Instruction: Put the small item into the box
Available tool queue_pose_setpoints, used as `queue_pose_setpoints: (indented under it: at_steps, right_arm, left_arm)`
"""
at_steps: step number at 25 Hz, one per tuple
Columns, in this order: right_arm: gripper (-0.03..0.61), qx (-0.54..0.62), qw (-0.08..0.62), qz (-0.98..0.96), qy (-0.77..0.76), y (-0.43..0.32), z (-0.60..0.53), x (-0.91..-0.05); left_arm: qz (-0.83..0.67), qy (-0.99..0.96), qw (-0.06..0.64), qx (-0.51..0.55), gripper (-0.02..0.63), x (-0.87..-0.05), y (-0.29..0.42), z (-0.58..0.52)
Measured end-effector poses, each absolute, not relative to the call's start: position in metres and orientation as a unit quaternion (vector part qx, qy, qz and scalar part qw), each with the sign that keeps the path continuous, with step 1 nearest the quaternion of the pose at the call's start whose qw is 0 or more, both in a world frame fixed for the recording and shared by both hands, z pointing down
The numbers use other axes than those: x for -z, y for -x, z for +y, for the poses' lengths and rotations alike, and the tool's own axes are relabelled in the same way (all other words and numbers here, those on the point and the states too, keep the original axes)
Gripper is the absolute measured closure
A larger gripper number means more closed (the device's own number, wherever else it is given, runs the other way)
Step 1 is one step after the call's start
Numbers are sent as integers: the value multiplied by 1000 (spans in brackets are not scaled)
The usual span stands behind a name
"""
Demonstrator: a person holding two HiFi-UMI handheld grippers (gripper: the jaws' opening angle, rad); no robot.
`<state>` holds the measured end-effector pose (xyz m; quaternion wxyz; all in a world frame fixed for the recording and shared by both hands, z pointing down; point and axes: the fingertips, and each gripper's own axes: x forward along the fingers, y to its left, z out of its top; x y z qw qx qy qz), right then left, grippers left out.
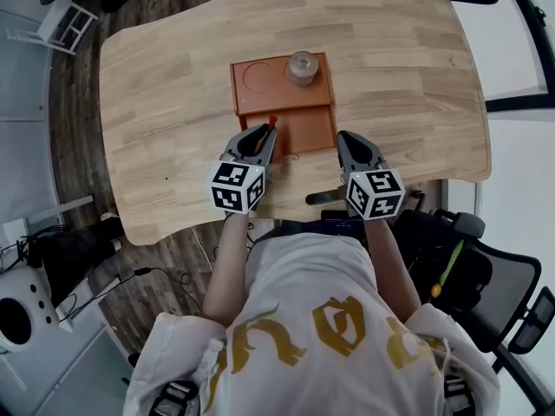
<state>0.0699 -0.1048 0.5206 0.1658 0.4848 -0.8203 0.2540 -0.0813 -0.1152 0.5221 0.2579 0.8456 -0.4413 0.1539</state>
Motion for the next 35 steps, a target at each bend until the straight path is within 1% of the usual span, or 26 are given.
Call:
queue_pose_setpoints:
  at_steps: [6,17,29,35]
  right_arm:
    - [567,-261,186,-816,-481,-73,-109,-537]
    - [566,-277,194,-809,-480,-83,-127,-548]
    - [568,-296,210,-809,-463,-82,-144,-568]
    - [566,-306,219,-805,-459,-83,-146,-578]
  left_arm:
    - [-402,-857,262,-188,555,-540,65,-118]
    - [-362,-856,270,-252,555,-569,45,-131]
    - [-344,-836,294,-311,555,-603,40,-130]
    - [-333,-832,303,-323,555,-612,36,-132]
